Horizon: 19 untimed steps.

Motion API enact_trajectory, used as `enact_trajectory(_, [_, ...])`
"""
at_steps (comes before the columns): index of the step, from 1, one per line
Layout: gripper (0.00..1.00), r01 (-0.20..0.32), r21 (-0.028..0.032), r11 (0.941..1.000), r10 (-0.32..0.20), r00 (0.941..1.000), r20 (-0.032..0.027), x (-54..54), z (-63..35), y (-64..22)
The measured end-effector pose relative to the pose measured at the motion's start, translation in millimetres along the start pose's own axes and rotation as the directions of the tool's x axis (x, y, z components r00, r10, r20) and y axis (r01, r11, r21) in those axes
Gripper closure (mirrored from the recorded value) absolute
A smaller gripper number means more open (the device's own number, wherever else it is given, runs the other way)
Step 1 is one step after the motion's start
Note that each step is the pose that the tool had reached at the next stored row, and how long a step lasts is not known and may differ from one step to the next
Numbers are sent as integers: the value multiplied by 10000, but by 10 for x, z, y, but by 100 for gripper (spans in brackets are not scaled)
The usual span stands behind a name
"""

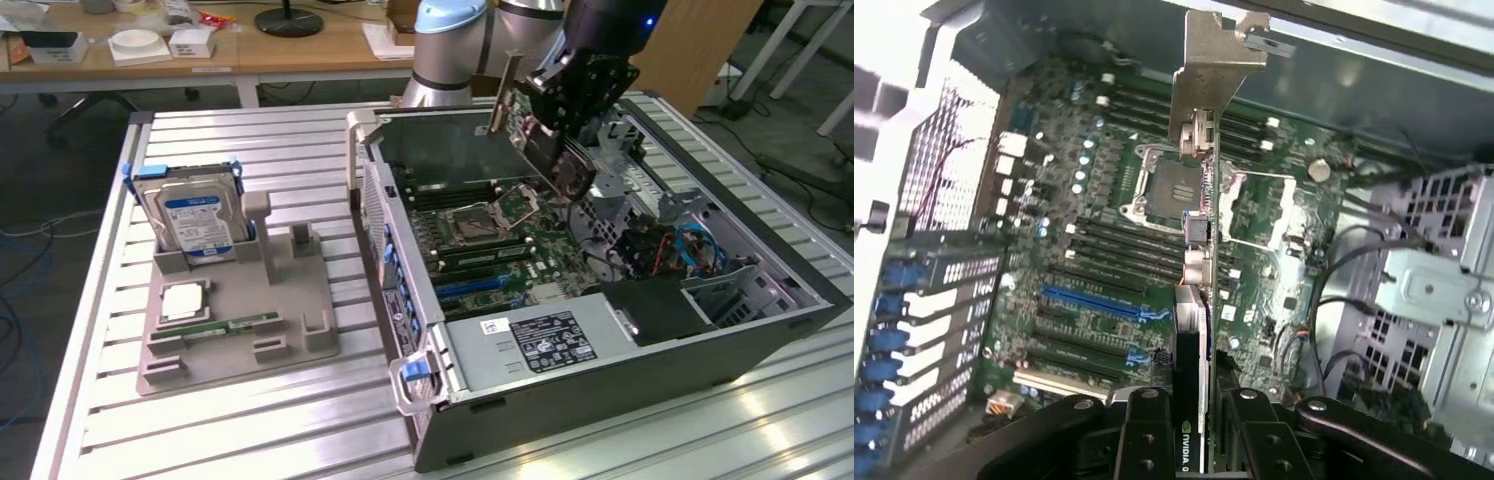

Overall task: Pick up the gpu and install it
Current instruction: 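Insert the gpu into the slot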

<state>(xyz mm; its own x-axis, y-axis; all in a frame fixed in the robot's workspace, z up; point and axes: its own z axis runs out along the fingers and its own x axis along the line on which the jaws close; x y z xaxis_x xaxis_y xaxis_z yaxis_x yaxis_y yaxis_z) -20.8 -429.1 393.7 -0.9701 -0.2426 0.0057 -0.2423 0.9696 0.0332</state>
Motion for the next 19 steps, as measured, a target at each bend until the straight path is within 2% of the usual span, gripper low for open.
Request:
enact_trajectory(4, [74,701,4,9975,-701,9975,-23,0,2,0])
enact_trajectory(9, [74,1575,5,9875,-1574,9875,-52,0,8,0])
enact_trajectory(14, [74,2309,8,9730,-2309,9729,-80,2,19,0])
enact_trajectory(19, [74,3057,6,9521,-3057,9521,-106,2,35,0])
